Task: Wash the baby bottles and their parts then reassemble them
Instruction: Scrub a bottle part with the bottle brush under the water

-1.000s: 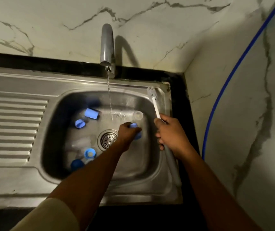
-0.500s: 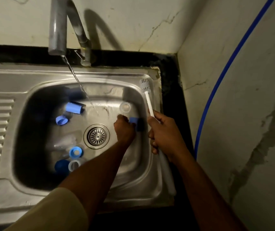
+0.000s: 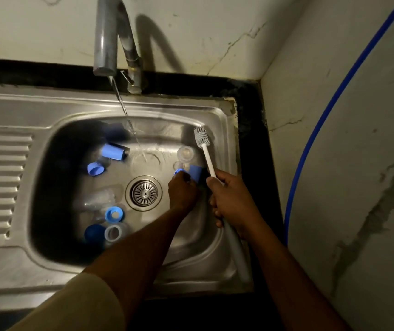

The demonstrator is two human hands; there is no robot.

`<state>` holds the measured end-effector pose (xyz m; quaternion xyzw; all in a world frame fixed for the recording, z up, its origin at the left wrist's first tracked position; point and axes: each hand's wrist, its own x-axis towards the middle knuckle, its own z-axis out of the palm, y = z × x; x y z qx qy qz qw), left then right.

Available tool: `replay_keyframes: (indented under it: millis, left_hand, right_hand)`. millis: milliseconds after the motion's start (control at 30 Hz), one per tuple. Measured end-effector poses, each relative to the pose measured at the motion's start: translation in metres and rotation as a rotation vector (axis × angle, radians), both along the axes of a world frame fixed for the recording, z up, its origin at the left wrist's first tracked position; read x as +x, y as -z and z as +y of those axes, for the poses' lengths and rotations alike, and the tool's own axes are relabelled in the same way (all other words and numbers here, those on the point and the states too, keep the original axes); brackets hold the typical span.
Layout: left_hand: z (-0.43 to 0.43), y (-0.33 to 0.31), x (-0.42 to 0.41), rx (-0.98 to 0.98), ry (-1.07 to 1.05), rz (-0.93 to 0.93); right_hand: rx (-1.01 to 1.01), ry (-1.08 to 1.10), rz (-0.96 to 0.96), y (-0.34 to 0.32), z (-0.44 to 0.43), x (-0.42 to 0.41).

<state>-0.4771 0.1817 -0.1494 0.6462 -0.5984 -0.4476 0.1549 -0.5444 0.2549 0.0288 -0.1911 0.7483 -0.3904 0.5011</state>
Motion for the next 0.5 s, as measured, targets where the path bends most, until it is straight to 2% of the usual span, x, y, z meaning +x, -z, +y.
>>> replay_keyframes:
  millis: [200, 400, 500]
  left_hand:
    - [0.006, -0.015, 0.037, -0.051, 0.135, 0.015]
    - [0.006, -0.023, 0.103, -0.055, 0.349, -0.099]
    - [-0.013, -0.035, 0.144, -0.068, 0.325, -0.132]
  right_hand:
    - [0.002, -0.065, -0.044, -0.005, 0.004, 0.029]
    - [0.04, -0.124, -0.095, -0.008, 0.007, 0.074]
    - [0.068, -0.158, -0.103, -0.007, 0.005, 0.094]
